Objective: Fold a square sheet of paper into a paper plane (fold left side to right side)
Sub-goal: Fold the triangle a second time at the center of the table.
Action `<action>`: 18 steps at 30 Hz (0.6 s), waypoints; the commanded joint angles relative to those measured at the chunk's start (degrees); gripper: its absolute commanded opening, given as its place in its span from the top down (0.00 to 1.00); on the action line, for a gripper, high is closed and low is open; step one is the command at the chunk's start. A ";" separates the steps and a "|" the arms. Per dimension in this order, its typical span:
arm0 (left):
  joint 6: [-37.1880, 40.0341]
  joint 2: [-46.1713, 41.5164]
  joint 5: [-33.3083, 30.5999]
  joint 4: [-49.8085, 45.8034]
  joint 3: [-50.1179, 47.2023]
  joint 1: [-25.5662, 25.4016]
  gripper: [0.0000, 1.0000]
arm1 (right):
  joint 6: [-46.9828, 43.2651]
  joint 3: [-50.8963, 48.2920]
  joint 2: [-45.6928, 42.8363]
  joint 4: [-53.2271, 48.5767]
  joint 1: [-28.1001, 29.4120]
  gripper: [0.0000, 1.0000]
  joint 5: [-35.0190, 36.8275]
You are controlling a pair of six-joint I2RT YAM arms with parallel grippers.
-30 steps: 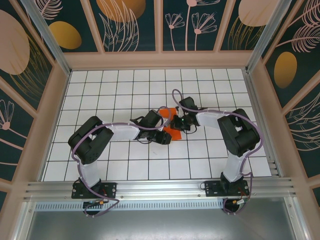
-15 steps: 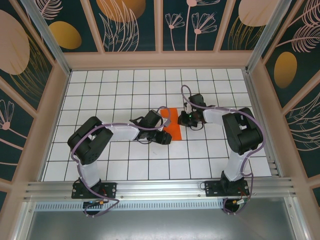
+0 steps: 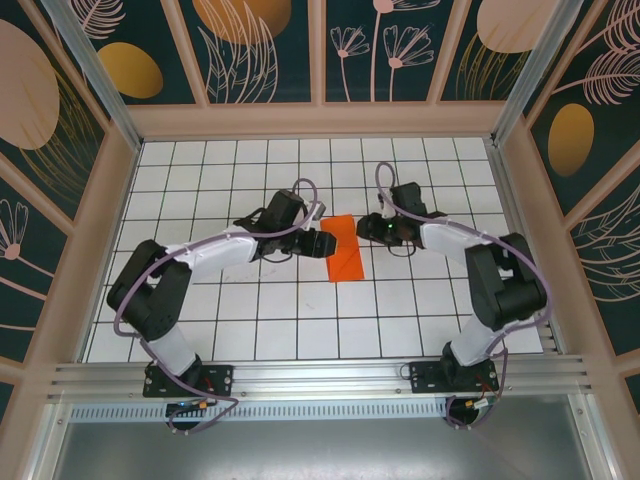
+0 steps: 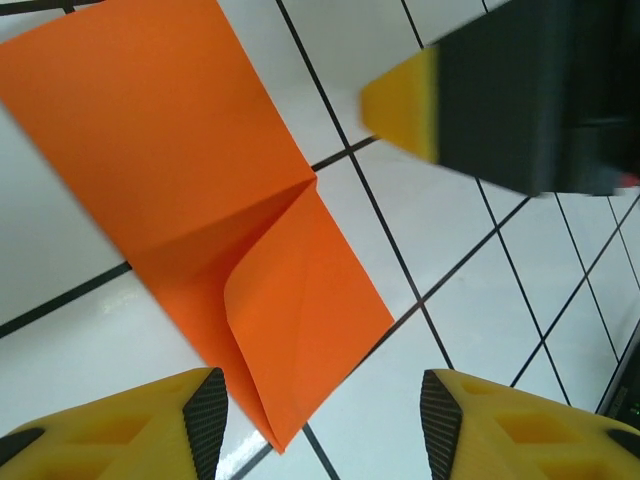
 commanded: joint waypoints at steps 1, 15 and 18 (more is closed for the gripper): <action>1.43 4.57 2.48 -0.03 2.26 -0.01 0.44 | 0.24 -3.11 -5.88 2.37 -1.15 0.49 1.41; 2.70 13.01 1.41 0.20 5.83 0.05 0.70 | 0.39 -9.36 -9.76 4.26 -1.79 0.47 -5.69; 2.49 11.98 -0.04 0.07 4.74 0.03 0.86 | 1.40 -9.72 -8.27 5.69 -1.45 0.50 -7.31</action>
